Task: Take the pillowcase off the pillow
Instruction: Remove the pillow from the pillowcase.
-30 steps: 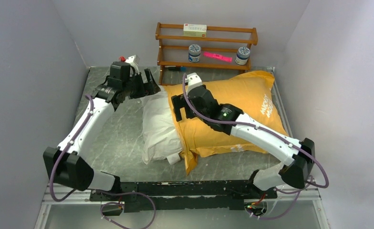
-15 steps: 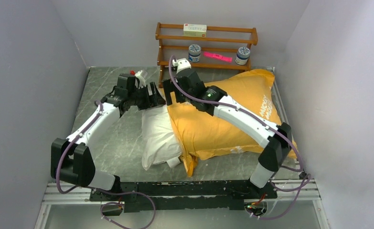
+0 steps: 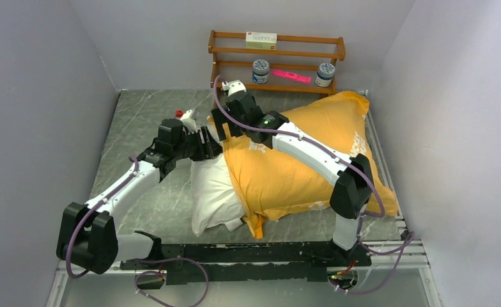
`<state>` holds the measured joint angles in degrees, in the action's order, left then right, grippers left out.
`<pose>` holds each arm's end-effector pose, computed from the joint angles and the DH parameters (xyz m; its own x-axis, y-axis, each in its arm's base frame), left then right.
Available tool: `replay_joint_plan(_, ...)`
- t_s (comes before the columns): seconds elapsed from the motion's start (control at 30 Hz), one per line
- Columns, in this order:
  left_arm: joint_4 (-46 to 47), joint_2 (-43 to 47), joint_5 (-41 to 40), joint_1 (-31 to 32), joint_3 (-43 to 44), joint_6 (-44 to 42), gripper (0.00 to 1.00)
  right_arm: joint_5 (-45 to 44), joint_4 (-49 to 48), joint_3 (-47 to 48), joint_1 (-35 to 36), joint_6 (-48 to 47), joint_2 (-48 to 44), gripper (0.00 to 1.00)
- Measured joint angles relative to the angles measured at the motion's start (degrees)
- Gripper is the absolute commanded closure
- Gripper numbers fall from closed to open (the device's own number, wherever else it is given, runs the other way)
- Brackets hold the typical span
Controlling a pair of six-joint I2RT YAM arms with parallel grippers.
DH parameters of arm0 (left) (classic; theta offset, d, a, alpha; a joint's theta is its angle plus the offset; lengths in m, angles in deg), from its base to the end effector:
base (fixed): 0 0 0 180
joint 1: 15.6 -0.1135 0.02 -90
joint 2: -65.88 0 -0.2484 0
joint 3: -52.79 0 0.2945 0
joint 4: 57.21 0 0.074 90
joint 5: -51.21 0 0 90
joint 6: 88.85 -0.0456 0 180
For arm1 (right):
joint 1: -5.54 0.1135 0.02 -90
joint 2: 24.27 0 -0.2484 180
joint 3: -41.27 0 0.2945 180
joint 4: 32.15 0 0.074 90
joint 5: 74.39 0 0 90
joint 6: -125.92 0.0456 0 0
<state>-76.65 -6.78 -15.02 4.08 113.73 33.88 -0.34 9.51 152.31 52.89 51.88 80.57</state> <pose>0.3077 -0.1296 0.2309 -0.7521 -0.2565 -0.6071 0.2690 0.7214 -0.6381 0.3293 0.3390 0.3171 -0.5307 -0.1859 -0.8270 -0.4261 0.9019 0.0707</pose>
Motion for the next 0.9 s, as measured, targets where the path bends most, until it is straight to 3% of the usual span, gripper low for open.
replay_joint_plan(0.2, 7.3, 1.55, -2.27, 2.21, -5.68, 3.1, 0.65, -1.18, 1.64, 0.0, 0.33, -1.84, 2.1, 0.08)
replay_joint_plan(0.37, 9.81, 4.24, -4.7, 2.86, -8.5, 4.98, 0.95, -2.05, 2.16, -0.55, 0.63, -3.93, 3.06, 0.23)
replay_joint_plan(0.53, 8.46, 6.97, -7.61, 3.76, -8.92, 5.25, 0.95, -4.83, 1.64, -1.79, 0.92, -5.75, 3.04, 0.62)
replay_joint_plan(0.6, 7.45, 8.04, -9.01, 4.04, -9.05, 5.25, 0.95, -5.66, 1.05, -2.62, 0.92, -6.03, 2.95, 0.82)
replay_joint_plan(0.7, 6.51, 10.73, -11.23, 4.42, -10.16, 5.81, 0.95, -6.64, 0.33, -4.26, 0.44, -5.79, 1.97, 1.0)
replay_joint_plan(0.9, 4.94, 20.2, -15.43, 5.4, -14.19, 8.57, 0.95, -6.56, -1.14, -8.37, -1.62, -4.5, -2.54, 1.0)
